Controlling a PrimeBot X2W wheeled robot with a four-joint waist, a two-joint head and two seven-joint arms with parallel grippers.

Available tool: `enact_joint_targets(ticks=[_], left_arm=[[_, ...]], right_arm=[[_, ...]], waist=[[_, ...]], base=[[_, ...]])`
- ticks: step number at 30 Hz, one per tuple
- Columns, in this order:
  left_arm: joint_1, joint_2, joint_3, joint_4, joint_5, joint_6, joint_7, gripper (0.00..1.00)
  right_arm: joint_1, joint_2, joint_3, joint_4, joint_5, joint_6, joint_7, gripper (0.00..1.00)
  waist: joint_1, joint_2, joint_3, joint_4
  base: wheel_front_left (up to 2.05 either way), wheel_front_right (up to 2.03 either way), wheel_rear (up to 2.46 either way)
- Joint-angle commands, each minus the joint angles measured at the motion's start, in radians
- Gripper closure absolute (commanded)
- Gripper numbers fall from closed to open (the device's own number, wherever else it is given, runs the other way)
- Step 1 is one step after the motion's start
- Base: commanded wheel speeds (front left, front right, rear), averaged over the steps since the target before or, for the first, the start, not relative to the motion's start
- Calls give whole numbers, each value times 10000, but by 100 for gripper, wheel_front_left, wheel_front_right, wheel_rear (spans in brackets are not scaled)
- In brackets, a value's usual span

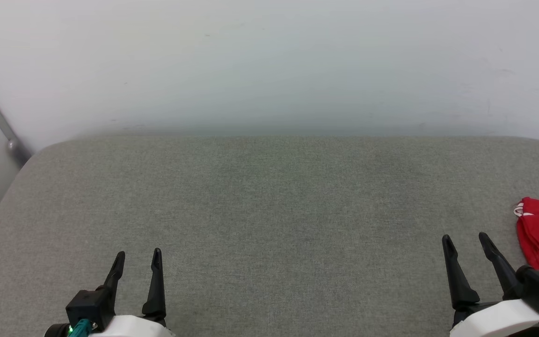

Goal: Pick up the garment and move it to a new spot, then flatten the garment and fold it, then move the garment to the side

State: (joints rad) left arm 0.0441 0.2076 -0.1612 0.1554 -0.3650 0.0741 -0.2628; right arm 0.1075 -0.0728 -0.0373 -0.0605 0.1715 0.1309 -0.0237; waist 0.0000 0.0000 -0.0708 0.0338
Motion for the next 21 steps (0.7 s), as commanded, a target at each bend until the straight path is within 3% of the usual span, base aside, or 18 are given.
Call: enact_joint_targets(ticks=[1, 5, 6, 21], left_arm=[[77, 23, -16, -44, -5, 38, -23, 0], [-13, 35, 29, -93, -56, 8, -23, 0], [-3, 1, 29, -57, -43, -1, 3, 100], [-245, -312, 504, 271, -2187, -353, 677, 100]], right_arm=[[116, 53, -21, -55, -35, -4, 12, 0], [73, 67, -32, -80, -25, -4, 15, 0], [-1, 31, -19, -25, 6, 0, 22, 100], [-386, 75, -157, 665, 2511, 0, 280, 100]], waist=[[0, 0, 13, 9], [0, 0, 40, 19], [0, 0, 40, 20], [0, 0, 112, -16]], base=[[0, 0, 0], [0, 0, 0], [0, 0, 0], [0, 0, 0]])
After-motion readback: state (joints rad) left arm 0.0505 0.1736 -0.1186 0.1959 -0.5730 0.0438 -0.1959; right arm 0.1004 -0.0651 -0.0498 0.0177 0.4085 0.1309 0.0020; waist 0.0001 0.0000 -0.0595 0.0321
